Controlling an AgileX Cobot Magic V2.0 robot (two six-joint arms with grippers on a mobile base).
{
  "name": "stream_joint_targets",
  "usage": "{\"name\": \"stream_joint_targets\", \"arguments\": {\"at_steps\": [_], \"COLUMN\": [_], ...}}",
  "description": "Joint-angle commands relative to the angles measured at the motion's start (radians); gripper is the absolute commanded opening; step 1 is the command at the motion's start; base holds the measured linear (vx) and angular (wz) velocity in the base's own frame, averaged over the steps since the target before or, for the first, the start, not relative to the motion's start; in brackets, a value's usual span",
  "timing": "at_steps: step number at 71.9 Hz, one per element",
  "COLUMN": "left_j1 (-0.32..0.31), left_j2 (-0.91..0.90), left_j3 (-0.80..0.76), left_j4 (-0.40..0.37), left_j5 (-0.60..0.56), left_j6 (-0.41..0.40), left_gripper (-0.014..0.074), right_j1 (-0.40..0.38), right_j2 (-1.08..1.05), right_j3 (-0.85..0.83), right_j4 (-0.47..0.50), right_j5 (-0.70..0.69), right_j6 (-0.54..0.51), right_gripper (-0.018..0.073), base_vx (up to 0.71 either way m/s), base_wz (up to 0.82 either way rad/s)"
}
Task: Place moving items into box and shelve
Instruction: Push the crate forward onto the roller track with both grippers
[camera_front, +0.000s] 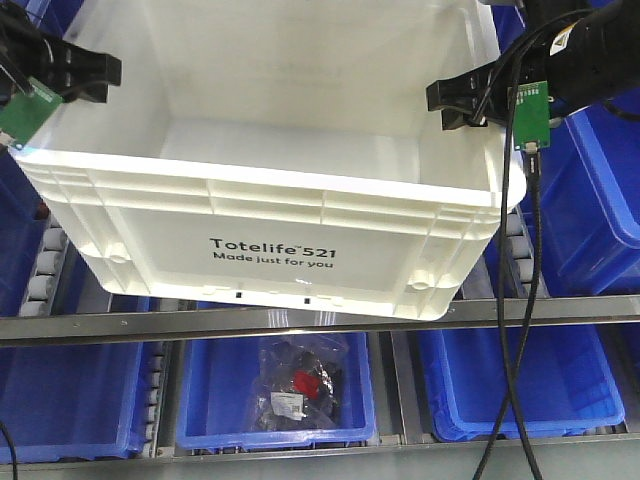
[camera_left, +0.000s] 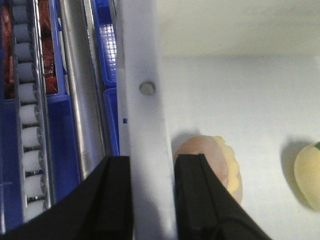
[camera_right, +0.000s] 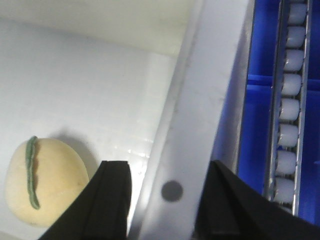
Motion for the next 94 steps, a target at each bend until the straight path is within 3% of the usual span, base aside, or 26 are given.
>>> {"name": "stream_joint_targets", "arguments": {"at_steps": [1,62,94], "left_j1": [-0.001,-0.001,-0.001], "left_j2": [-0.051,-0.046,-0.034], "left_j3": [-0.018,0.037,0.037], "left_j4": [-0.009,-0.007,0.025], "left_j5": [-0.161,-0.199,-0.325], "left_j6": [-0.001,0.001,0.029], "left_gripper": [-0.0001,-0.0001,-0.0001], "right_j1": [-0.001,-0.001,-0.001], "right_j2": [-0.061,-0.061,-0.049], "right_j3": [-0.043,-0.043,-0.043], "right_j4": [0.004,0.003,0.001], "right_j5": [-0.145,-0.295,-0.419], "right_j6": [-0.065,-0.066,-0.075], "right_gripper": [-0.0003,-0.0003,-0.0003], "base_vx": [0.00,0.00,0.00], "base_wz": [0.00,0.00,0.00]}}
